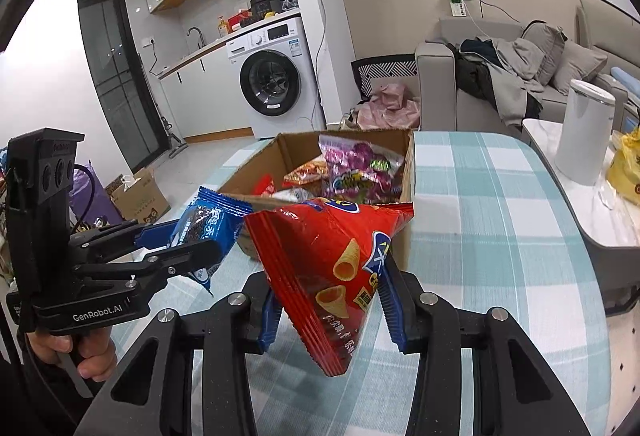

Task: Organize snacks
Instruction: 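Lift both held snacks and carry them over the box opening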

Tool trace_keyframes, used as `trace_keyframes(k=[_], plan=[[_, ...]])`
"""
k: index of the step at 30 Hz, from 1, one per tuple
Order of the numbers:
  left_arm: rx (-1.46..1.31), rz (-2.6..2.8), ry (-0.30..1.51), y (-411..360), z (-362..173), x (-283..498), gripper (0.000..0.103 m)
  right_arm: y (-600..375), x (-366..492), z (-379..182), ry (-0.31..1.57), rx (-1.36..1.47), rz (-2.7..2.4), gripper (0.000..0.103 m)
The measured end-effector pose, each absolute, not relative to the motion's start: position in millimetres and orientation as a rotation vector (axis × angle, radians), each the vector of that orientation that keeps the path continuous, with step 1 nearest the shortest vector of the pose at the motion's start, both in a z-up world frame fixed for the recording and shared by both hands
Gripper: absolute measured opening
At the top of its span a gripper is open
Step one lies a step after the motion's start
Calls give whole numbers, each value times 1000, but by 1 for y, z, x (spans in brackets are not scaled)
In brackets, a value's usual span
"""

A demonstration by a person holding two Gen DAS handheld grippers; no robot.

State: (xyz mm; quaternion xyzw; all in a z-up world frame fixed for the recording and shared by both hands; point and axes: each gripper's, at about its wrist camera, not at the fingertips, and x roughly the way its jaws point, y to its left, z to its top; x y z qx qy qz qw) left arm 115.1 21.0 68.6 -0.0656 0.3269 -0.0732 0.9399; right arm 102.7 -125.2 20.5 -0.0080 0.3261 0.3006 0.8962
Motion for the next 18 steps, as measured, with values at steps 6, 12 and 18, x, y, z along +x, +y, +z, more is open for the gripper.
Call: trace_keyframes(k=[6, 12, 18], plan=[[-136, -137, 650, 24, 79, 126, 42, -122, 115, 30, 665, -14, 623, 43], [-138, -125, 634, 28, 87, 139, 42, -116, 126, 36, 666, -8, 623, 43], [-154, -105, 624, 36, 90, 155, 42, -108, 141, 35, 676, -6, 615, 43]])
